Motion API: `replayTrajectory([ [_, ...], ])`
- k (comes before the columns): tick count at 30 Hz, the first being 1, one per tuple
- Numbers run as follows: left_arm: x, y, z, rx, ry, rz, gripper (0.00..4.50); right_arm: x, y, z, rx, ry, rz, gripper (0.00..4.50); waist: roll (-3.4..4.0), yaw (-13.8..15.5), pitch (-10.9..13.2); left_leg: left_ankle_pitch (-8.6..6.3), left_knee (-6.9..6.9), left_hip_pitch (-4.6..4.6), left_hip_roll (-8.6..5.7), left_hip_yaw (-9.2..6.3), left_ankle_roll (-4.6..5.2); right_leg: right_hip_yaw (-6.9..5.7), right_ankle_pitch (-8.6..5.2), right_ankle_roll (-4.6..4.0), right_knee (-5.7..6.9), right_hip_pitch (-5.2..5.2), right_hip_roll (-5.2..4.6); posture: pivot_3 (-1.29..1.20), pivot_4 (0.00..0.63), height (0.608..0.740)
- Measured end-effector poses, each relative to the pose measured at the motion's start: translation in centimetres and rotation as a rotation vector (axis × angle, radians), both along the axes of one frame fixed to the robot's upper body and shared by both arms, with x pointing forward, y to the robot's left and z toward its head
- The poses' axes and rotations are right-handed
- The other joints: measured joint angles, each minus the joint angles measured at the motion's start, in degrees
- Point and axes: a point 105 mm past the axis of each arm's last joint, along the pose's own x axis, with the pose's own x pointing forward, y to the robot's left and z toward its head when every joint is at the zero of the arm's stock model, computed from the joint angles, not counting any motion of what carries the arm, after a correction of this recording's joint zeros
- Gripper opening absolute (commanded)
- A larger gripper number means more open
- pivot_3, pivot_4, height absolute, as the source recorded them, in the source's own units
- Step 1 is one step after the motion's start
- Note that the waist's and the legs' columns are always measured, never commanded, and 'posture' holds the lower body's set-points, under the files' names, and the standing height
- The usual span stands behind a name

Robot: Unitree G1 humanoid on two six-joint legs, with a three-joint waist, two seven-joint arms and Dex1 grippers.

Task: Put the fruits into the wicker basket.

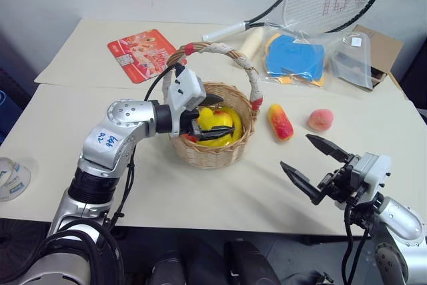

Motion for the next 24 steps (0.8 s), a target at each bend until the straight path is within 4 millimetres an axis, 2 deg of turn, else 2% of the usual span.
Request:
replayTrajectory([
  [3,-0.4,1.1,0.8,-0.002,-0.037,-0.015,4.45,-0.1,-1.8,-0.2,-0.026,-0.006,-0.11,4.5,0.01,0.0,0.0,-0.01,-0.01,0.01,0.01,0.05,-0.01,0.03,0.0,0.0,-0.01,0.0,0.0,0.0,0.15,0.74],
  [4,-1.2,1.8,1.0,-0.021,-0.041,-0.045,4.45,-0.3,-2.4,-0.4,-0.018,0.008,-0.129,4.5,0.06,-0.1,0.0,-0.02,-0.08,0.05,0.04,0.1,-0.03,0.07,-0.01,-0.01,-0.02,0.0,-0.01,0.0,0.15,0.74],
  [6,-3.3,3.6,1.0,-0.041,-0.038,-0.112,4.45,-1.4,-4.3,-2.5,-0.01,0.106,-0.187,4.5,0.09,0.0,0.0,-0.09,-0.14,0.08,0.22,0.1,-0.14,0.04,-0.06,-0.11,-0.09,0.01,-0.04,0.0,0.15,0.74],
  [8,-5.0,6.4,0.6,-0.042,-0.016,-0.137,4.45,-2.8,-6.5,-5.0,-0.034,0.202,-0.264,4.5,0.11,0.0,0.0,-0.15,-0.1,0.09,0.38,0.1,-0.25,0.01,-0.12,-0.21,-0.08,0.01,-0.02,0.0,0.15,0.74],
  [12,-5.5,10.3,0.4,0.015,0.003,-0.035,4.45,-4.3,-8.6,-7.2,-0.066,0.268,-0.333,4.5,0.13,-0.3,0.0,-0.15,-0.06,0.37,0.36,0.1,-0.2,0.02,-0.12,-0.25,-0.15,0.31,0.0,0.0,0.15,0.74],
  [15,-5.3,13.3,0.0,0.03,0.013,0.053,4.45,-4.9,-9.5,-8.0,-0.072,0.293,-0.361,4.5,0.22,-0.6,0.0,-0.34,-0.45,1.19,0.38,0.1,-0.01,-0.01,-0.18,-0.34,-0.58,1.06,-0.01,0.0,0.15,0.74],
  [18,-4.2,14.9,2.7,-0.031,-0.045,0.127,4.45,-4.0,-9.2,-7.2,-0.046,0.25,-0.336,4.5,0.04,-0.4,0.1,-0.38,-0.54,1.13,0.38,0.07,0.06,-0.04,-0.14,-0.33,-0.68,1.05,0.0,0.0,0.15,0.74],
  [21,-4.0,15.9,7.3,-0.059,-0.109,0.142,4.45,-1.6,-7.9,-5.5,-0.023,0.226,-0.264,4.5,0.05,-0.7,0.0,-0.35,-0.56,1.18,0.33,0.16,-0.12,-0.01,-0.06,-0.29,-0.63,1.02,-0.01,0.0,0.15,0.74],
  [24,-4.4,16.1,8.9,-0.035,-0.112,0.11,4.45,0.9,-7.1,-4.9,0.019,0.334,-0.255,4.5,0.34,-1.2,0.0,-0.32,-0.7,1.14,0.32,0.28,-0.21,0.04,-0.12,-0.36,-0.69,0.89,-0.07,0.0,0.15,0.74],
])
